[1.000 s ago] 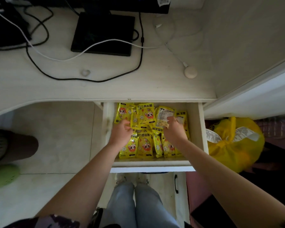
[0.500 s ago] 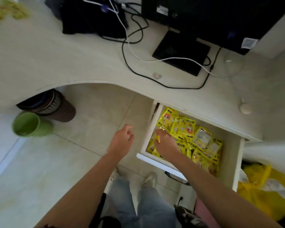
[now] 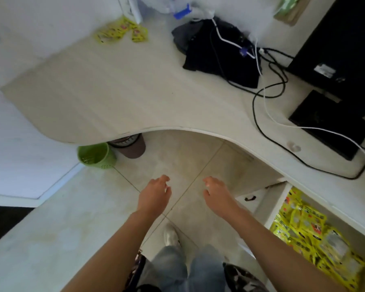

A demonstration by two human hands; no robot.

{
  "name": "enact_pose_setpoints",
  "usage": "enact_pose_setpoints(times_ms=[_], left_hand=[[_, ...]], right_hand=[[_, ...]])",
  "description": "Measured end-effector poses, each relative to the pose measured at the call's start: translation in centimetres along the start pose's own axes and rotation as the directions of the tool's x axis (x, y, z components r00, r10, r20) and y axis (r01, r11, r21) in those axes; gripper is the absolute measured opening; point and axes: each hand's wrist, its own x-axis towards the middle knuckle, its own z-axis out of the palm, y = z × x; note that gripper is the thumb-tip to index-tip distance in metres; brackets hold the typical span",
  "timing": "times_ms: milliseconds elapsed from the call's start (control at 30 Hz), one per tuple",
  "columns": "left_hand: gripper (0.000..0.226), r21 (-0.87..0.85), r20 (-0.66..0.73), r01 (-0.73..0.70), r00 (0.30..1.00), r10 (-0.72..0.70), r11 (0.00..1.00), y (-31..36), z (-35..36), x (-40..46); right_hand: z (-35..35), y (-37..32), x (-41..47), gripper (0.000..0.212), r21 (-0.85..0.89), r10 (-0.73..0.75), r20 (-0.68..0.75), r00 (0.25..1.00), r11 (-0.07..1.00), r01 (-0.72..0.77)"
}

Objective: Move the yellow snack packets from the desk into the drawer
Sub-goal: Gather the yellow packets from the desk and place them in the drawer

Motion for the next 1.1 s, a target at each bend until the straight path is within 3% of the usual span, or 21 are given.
enact_pose_setpoints(times_ms=[233,600,1100], left_hand=[[0.025,-0.013,-0.070,0.047,0.996,-0.047,0.999,-5.5,-6.0,6.7],[0.026,-0.009,-0.184,0.102,0.978,-0.102,0.995,-7.7,-13.9,20.1],[0.028,0.071,-0.170,0.245,0.958,-0.231,0.967,-10.3,-22.9,36.5]], right_hand=[[-1.6,-8.3,7.8,0.026,-0.007,-0.076,-0.028,0.997,0.997,0.075],[-8.9,-16.9,21.3,0.037,-0.038,-0.213,-0.030,0.977,0.977,0.212],[-16.7,-25.0,39.6,0.035,-0.087,-0.317,0.095,0.944,0.942,0.325]])
